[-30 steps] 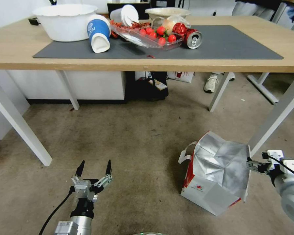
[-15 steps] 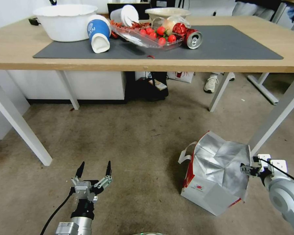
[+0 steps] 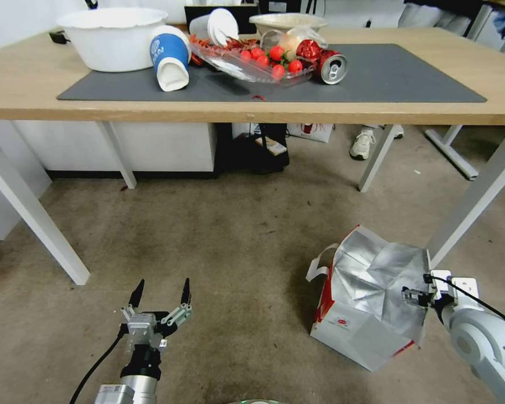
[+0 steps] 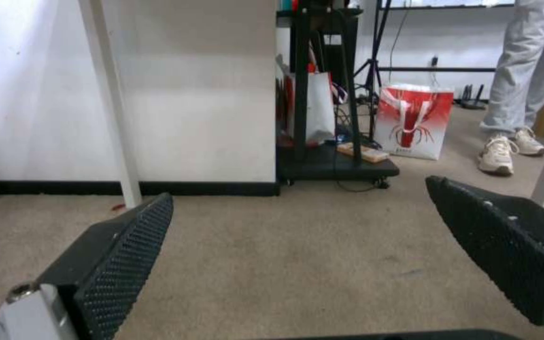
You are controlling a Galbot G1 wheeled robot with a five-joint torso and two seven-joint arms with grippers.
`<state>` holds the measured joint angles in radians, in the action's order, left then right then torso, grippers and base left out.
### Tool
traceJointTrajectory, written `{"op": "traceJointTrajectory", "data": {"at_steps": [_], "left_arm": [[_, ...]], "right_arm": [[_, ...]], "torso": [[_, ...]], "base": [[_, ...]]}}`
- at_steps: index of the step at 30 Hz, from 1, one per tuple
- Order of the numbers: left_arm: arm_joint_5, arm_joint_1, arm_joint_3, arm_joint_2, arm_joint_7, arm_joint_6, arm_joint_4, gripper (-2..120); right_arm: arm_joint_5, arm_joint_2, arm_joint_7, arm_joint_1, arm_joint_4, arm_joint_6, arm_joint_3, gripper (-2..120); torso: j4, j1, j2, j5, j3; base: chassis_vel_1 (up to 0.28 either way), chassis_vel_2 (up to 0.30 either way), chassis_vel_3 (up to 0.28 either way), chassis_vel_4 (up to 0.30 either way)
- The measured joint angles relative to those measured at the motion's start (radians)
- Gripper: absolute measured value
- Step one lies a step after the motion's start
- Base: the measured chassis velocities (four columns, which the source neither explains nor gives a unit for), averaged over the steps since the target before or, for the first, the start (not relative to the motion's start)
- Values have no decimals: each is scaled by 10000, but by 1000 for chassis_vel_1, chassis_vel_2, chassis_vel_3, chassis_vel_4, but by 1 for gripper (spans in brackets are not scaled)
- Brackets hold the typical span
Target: Pick up the food delivery bag from the floor and place it on the table.
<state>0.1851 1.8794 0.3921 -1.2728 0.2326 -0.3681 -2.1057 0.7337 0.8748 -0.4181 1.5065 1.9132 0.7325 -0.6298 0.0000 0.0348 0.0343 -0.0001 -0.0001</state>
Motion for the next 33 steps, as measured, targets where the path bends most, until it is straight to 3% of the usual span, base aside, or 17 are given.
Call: {"op": "traceJointTrajectory", "data": {"at_steps": [8, 11, 14, 19, 23, 33], "left_arm": [[-71, 14, -6, -54, 51, -55, 6, 100], [-82, 13, -7, -64, 63, -64, 6, 100], [-96, 3, -9, -65, 123, -79, 2, 100], [-86, 8, -12, -55, 180, -83, -51, 100], [68, 39, -31, -2, 246, 60, -182, 100], [82, 42, 3, -8, 299, 10, -204, 100]], "right_arm": [[3, 70, -24, -190, -272, -1, 223, 100], [34, 68, -27, -196, -305, -2, 219, 92], [122, 35, -42, -143, -295, -5, 130, 78], [173, 19, -14, -58, -215, -8, 46, 65], [325, -93, -5, -20, -143, -11, 2, 45], [470, -308, 59, -7, -103, -12, -22, 14]], "torso": [[0, 0, 0, 1, 0], [0, 0, 0, 1, 0], [0, 0, 1, 0, 1], [-1, 0, 1, 0, 0], [0, 0, 2, 0, 0], [0, 0, 2, 1, 0]], "base": [[0, 0, 0, 0], [0, 0, 0, 0], [0, 0, 0, 0], [0, 0, 0, 0], [0, 0, 0, 0], [0, 0, 0, 0]]}}
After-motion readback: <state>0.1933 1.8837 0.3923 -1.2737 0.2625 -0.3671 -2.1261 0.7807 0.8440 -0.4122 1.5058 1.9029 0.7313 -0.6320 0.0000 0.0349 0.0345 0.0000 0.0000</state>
